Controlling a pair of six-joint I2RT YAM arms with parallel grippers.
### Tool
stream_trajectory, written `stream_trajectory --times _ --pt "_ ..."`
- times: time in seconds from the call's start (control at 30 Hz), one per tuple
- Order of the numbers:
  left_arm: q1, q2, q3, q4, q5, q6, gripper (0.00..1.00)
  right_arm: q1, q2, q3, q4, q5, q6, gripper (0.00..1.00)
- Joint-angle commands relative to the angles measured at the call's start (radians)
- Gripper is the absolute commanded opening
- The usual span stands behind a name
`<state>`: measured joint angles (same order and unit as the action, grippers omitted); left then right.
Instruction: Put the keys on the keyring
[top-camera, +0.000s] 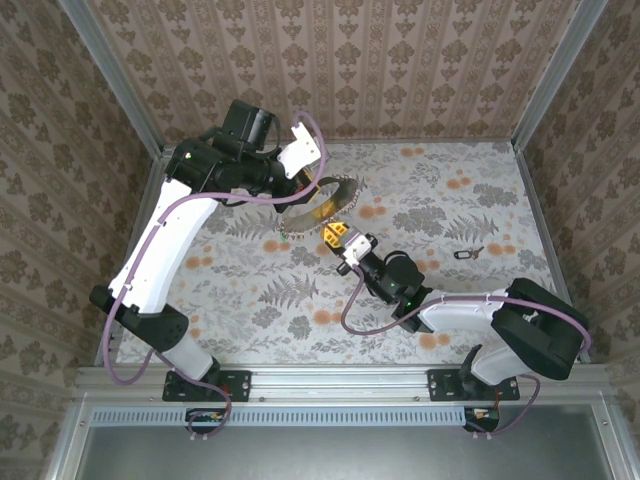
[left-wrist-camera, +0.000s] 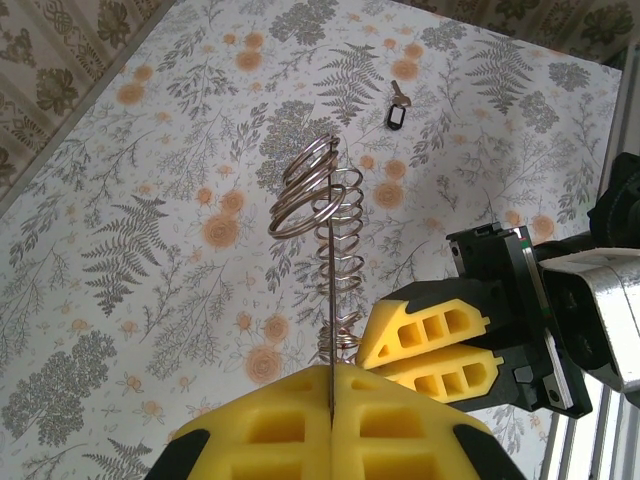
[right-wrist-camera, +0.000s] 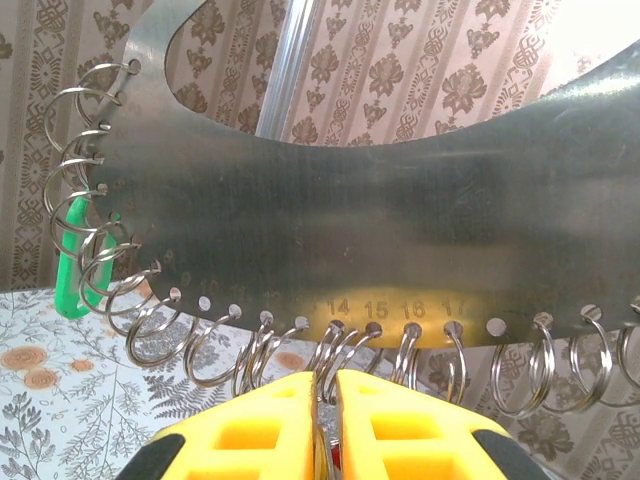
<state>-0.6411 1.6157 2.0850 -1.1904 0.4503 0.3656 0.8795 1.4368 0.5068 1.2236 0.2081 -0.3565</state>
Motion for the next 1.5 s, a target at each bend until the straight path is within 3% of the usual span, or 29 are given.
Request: stream_trajectory --times 0.0,1.47 --pt "-0.006 0.003 0.038 -0.013 0.005 -0.016 0.0 -0.002 0.013 0.036 0.02 -0.015 0.011 0.15" --pt "-0.009 0.01 0.052 -0.017 0.002 -0.021 0.0 0.013 0.052 0.064 0.044 0.059 -0.019 0.17"
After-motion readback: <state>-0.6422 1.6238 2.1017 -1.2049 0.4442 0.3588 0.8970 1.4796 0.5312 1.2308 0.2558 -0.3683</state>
